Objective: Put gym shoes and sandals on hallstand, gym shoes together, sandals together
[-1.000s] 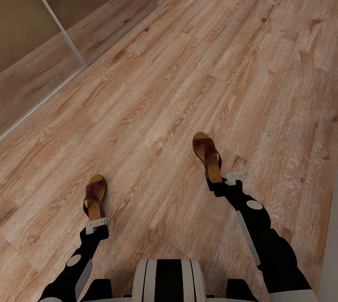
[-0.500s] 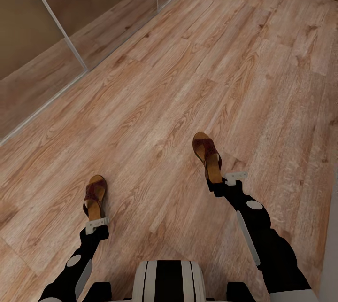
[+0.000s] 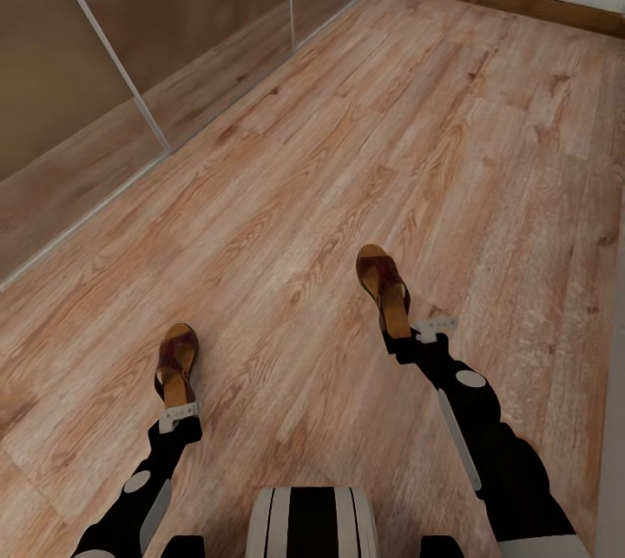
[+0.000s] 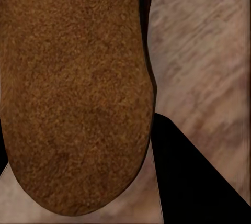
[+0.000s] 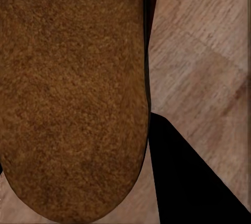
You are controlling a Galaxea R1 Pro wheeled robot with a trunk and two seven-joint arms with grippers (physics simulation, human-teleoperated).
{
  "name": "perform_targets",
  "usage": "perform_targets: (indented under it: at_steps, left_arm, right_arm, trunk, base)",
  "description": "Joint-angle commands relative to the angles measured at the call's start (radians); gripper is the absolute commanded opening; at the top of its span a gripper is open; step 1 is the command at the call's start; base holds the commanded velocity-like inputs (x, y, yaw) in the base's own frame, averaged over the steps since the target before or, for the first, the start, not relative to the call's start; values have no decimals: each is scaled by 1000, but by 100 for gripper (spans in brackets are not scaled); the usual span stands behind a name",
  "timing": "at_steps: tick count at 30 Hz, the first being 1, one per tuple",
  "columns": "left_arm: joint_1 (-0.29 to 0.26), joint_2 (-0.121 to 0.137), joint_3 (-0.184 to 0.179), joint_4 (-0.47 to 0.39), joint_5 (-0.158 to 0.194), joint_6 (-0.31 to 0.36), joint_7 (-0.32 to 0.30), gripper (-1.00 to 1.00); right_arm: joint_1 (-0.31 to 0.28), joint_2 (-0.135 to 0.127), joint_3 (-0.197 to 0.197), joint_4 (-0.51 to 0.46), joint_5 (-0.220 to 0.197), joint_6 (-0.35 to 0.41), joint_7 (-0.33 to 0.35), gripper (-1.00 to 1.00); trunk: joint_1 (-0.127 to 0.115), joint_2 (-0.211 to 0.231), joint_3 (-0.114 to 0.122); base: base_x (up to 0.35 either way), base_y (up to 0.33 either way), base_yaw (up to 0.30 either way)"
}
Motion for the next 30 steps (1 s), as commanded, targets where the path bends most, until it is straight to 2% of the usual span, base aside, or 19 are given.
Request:
perform_targets:
  at_steps: [1,22,30]
  left_arm:
    - [0,-1,5,1,-2,-2,-7,-100]
    - [0,1,5,1,-2,-2,-7,-100]
    - [0,-9,-9,-1,-9,-1,-11,-100]
  right_arm:
    - [0,-1,0,-1,3,6,2,-100]
    - [2,-1,0,-6,4,6,-1,-100]
    - [9,0,-3,-12,2,-5,-1,-100]
  trunk:
    - [-1,0,3]
    - [-10,5,85]
    - [-14,7,127]
  base:
    - [0,0,0]
    - [0,0,0]
    - [0,0,0]
